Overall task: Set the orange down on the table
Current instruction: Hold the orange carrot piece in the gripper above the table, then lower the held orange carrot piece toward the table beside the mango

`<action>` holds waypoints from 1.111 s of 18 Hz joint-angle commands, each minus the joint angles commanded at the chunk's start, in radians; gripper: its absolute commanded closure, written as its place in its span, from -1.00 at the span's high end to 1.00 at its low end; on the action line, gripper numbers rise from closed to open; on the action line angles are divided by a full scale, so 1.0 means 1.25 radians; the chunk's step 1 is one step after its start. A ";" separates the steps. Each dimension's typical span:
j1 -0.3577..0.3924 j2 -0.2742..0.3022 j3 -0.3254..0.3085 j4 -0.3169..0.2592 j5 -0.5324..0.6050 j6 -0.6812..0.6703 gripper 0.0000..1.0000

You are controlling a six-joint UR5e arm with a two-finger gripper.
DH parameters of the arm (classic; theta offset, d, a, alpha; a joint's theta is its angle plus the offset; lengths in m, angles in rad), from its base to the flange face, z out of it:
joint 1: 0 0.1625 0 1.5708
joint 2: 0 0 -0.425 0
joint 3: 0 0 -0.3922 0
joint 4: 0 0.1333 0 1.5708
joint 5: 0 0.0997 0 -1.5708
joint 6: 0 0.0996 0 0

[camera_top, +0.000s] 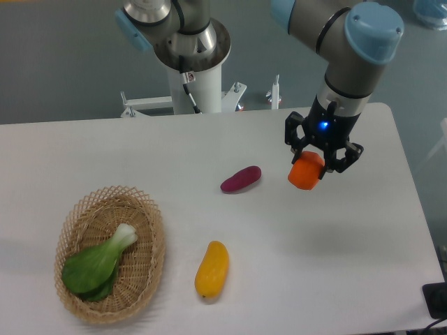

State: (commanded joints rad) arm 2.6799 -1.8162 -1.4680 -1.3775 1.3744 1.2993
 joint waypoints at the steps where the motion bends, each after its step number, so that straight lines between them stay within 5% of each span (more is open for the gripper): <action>1: 0.000 0.000 -0.002 0.001 0.001 0.000 -0.17; 11: -0.009 -0.004 -0.016 0.020 0.005 -0.012 -0.17; 17: -0.012 -0.009 -0.099 0.196 0.016 -0.058 -0.17; 20: -0.017 -0.034 -0.103 0.237 0.020 -0.052 -0.17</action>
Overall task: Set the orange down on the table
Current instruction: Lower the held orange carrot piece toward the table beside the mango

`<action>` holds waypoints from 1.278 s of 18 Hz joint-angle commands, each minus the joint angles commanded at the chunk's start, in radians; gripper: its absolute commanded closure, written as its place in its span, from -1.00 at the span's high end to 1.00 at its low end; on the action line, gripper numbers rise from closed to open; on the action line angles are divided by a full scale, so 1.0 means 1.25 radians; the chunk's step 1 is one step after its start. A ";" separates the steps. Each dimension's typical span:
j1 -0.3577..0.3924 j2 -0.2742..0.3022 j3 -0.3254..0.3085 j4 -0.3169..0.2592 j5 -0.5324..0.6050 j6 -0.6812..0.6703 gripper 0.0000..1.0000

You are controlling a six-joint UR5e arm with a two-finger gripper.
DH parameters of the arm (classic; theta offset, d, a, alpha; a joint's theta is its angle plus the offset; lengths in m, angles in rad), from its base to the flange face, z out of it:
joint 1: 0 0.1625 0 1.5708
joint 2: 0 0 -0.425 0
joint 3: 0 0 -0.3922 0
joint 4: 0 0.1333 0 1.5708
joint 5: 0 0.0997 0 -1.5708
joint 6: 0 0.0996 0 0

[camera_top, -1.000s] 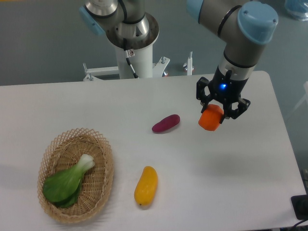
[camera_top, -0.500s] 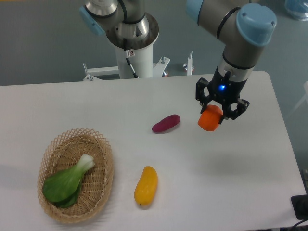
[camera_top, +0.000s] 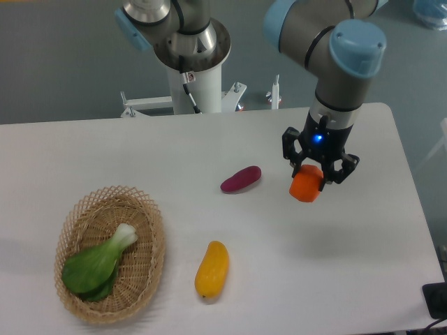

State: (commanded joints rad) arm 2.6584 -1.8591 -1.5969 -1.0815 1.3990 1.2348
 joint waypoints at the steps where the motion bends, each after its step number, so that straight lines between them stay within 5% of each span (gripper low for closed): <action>1: -0.004 -0.028 0.004 0.028 0.004 0.001 -0.17; 2: -0.028 -0.067 0.004 0.081 0.038 -0.006 -0.17; 5: -0.050 -0.103 0.005 0.124 0.094 -0.043 -0.17; 13: -0.096 -0.168 0.001 0.140 0.092 -0.185 -0.17; 17: -0.120 -0.183 -0.020 0.198 0.097 -0.265 -0.17; 23: -0.130 -0.195 -0.023 0.203 0.136 -0.260 -0.06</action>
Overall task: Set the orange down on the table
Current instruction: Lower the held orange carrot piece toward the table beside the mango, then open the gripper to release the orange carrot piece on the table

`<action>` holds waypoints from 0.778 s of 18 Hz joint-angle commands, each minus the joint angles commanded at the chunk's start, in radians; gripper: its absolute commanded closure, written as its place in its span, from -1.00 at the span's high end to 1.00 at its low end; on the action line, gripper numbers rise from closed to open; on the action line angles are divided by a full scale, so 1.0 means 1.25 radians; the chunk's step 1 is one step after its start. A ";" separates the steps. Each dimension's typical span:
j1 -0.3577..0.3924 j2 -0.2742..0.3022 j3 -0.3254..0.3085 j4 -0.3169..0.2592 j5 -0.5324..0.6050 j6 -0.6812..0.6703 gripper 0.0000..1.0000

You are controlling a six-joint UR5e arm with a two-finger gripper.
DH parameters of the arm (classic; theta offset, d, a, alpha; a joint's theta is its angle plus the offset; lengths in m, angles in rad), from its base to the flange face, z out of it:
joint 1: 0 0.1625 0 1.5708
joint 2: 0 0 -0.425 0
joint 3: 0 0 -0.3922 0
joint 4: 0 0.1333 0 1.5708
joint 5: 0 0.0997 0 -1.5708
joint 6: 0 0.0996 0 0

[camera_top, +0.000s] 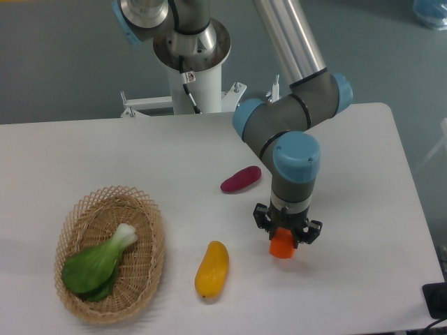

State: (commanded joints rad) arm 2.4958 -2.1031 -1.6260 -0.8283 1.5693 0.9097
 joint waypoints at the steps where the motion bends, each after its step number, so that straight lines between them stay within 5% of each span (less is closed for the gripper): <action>1: 0.000 0.000 0.000 -0.001 0.000 0.000 -0.06; 9: -0.010 0.001 -0.001 0.000 0.004 -0.004 -0.01; 14: -0.010 0.001 -0.002 0.000 0.005 -0.005 0.37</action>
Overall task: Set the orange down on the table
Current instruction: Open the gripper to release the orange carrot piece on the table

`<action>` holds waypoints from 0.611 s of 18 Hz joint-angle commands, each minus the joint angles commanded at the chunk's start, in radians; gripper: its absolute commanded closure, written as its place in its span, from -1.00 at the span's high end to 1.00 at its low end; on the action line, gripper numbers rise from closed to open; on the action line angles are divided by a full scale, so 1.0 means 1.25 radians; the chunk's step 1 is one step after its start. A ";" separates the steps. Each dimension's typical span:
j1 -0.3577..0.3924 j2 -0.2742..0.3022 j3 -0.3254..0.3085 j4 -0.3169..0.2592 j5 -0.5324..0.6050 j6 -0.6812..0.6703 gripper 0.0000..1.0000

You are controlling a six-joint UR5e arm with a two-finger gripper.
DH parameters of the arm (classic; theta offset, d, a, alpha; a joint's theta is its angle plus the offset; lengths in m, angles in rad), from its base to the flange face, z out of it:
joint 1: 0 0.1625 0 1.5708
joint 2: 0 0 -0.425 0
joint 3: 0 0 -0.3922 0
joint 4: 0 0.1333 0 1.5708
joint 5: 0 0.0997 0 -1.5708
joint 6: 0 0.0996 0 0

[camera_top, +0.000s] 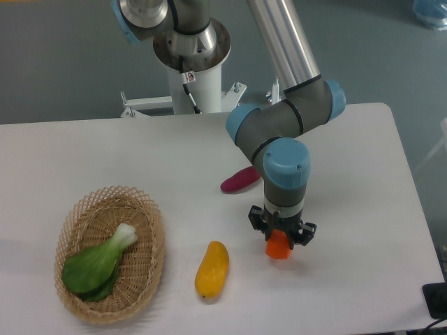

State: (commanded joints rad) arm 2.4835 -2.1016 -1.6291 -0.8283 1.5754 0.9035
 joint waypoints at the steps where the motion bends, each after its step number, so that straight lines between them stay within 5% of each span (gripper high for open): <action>1: 0.000 0.000 0.000 0.000 0.000 0.001 0.39; 11: 0.000 0.011 -0.001 -0.001 0.000 0.000 0.76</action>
State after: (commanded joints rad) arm 2.4835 -2.0877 -1.6306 -0.8299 1.5754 0.9035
